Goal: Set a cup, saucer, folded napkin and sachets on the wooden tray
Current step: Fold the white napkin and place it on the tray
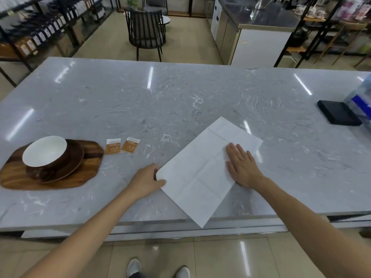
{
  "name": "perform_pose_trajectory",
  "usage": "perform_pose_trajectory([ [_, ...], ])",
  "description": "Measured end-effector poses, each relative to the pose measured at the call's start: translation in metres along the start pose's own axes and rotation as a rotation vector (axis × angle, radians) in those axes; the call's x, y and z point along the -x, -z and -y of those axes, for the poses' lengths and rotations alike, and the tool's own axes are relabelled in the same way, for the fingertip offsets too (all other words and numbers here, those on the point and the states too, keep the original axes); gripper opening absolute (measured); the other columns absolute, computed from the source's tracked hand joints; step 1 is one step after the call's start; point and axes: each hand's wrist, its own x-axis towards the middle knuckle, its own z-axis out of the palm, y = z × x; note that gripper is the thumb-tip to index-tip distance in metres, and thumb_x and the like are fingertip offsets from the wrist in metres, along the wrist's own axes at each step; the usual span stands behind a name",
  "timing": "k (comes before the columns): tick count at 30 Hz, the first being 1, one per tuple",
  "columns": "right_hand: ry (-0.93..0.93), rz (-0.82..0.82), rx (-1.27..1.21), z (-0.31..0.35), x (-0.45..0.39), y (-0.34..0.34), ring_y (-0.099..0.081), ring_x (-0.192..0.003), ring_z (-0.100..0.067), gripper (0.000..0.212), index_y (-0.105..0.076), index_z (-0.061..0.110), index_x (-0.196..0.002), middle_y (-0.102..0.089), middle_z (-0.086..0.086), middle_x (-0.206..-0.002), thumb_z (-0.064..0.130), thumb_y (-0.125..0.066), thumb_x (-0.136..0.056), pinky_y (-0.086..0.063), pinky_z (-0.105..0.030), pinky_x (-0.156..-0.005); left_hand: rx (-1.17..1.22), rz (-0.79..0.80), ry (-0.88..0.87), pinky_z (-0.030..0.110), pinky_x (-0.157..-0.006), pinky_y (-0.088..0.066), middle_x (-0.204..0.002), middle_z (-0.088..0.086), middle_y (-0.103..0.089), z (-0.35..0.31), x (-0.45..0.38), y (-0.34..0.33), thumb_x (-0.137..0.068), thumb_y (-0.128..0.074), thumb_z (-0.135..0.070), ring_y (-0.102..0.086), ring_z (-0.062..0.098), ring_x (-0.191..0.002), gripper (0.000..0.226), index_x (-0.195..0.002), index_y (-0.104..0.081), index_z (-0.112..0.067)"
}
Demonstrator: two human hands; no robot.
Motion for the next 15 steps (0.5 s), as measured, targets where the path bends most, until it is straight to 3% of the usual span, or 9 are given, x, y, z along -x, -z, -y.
perform_pose_trajectory([
  [2,0.009,-0.152,-0.146,0.031,0.021,-0.004,-0.023,-0.156,-0.037,0.058,-0.029,0.003,-0.159,-0.024,-0.020,-0.168,0.021,-0.045,-0.106,-0.020,-0.048,-0.126,0.053,-0.030,0.002,0.029,-0.064,-0.041,-0.087,0.002,-0.065,-0.002,-0.001,0.001,-0.088,-0.072,-0.023,-0.062,0.023,-0.083,0.021,-0.097,-0.063,-0.007],
  [3,0.051,-0.228,-0.240,0.048,0.039,-0.011,-0.030,-0.152,-0.038,0.056,-0.039,0.004,-0.154,-0.033,-0.022,-0.164,0.024,-0.051,-0.104,-0.026,-0.048,-0.124,0.117,-0.044,-0.003,0.030,-0.069,-0.044,-0.092,0.005,-0.068,-0.002,-0.001,0.001,-0.089,-0.071,-0.021,-0.064,0.024,-0.087,0.021,-0.099,-0.062,-0.006],
  [6,0.203,-0.261,-0.449,0.093,0.103,-0.034,-0.033,-0.150,-0.020,0.055,-0.045,0.029,-0.149,-0.036,-0.001,-0.163,0.054,-0.052,-0.101,-0.029,-0.039,-0.119,0.342,-0.013,0.025,0.036,-0.085,-0.052,-0.107,0.009,-0.069,-0.003,-0.004,0.005,-0.089,-0.074,-0.015,-0.066,0.023,-0.096,0.035,-0.117,-0.052,-0.012],
  [9,0.248,-0.183,-0.452,0.119,0.145,-0.053,-0.030,-0.150,-0.011,0.063,-0.044,0.041,-0.147,-0.033,0.011,-0.163,0.066,-0.061,-0.093,-0.026,-0.032,-0.118,0.534,0.131,0.058,0.027,-0.067,-0.051,-0.111,0.016,-0.072,-0.002,-0.013,0.013,-0.090,-0.070,-0.002,-0.065,0.019,-0.079,0.051,-0.131,-0.045,-0.019],
  [11,0.269,-0.244,-0.401,0.123,0.153,-0.059,-0.043,-0.144,-0.016,0.056,-0.057,0.033,-0.141,-0.046,0.004,-0.157,0.048,-0.074,-0.091,-0.037,-0.036,-0.114,0.523,0.206,0.034,0.023,-0.060,-0.050,-0.111,0.014,-0.074,0.001,-0.019,0.019,-0.089,-0.070,0.000,-0.065,0.018,-0.077,0.054,-0.135,-0.050,-0.023],
  [13,0.240,-0.325,-0.399,0.121,0.155,-0.061,-0.056,-0.131,-0.021,0.046,-0.070,0.024,-0.128,-0.062,-0.001,-0.143,0.016,-0.081,-0.084,-0.052,-0.041,-0.103,0.483,0.219,-0.012,0.026,-0.064,-0.051,-0.109,0.016,-0.075,0.004,-0.021,0.023,-0.090,-0.073,-0.005,-0.066,0.021,-0.084,0.048,-0.131,-0.059,-0.024],
  [15,0.200,-0.398,-0.435,0.116,0.155,-0.059,-0.064,-0.118,-0.020,0.035,-0.077,0.021,-0.114,-0.071,0.000,-0.127,0.007,-0.083,-0.082,-0.059,-0.039,-0.091,0.484,0.189,-0.069,0.025,-0.064,-0.051,-0.090,0.015,-0.077,0.005,-0.021,0.025,-0.091,-0.074,-0.009,-0.065,0.019,-0.077,0.037,-0.124,-0.067,-0.024],
])
